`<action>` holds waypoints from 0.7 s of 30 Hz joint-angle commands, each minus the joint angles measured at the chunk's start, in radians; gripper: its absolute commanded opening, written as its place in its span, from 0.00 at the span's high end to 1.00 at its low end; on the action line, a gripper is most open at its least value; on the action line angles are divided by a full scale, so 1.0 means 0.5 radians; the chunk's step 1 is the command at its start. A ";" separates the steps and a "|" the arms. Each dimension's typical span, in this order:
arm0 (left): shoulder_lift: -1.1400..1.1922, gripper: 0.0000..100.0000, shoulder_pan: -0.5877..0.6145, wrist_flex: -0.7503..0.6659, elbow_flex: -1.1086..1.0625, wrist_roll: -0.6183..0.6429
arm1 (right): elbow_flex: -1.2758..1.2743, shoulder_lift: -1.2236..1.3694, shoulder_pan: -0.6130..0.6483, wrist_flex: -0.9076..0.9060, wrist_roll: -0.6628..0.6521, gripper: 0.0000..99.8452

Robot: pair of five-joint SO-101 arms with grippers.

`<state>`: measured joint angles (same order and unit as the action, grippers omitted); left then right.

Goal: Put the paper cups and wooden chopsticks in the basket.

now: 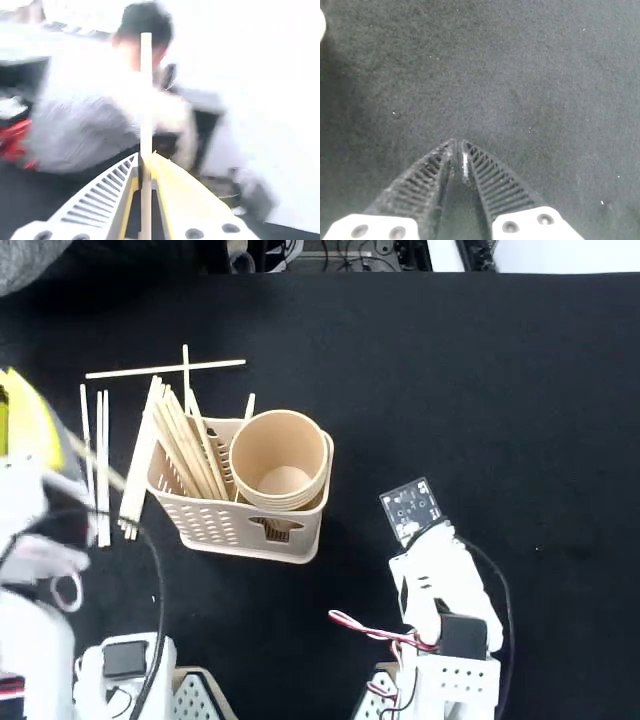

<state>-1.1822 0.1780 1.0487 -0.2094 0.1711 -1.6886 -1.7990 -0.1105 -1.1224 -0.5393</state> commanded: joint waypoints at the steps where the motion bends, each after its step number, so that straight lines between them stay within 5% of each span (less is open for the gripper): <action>1: -0.209 0.97 -0.210 -0.233 -0.318 0.071 | 0.005 -0.140 -0.028 -0.009 -0.015 0.99; 10: -0.516 0.97 -0.219 -0.758 -1.122 0.080 | 0.005 -0.140 -0.028 -0.006 -0.015 0.99; 21: -0.531 0.94 -0.238 -0.773 -1.471 0.083 | 0.005 -0.140 -0.028 -0.006 -0.015 0.99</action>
<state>-1.4415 0.0706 0.6697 -0.9429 0.2094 -1.6886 -1.7990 -0.1105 -1.1224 -0.5393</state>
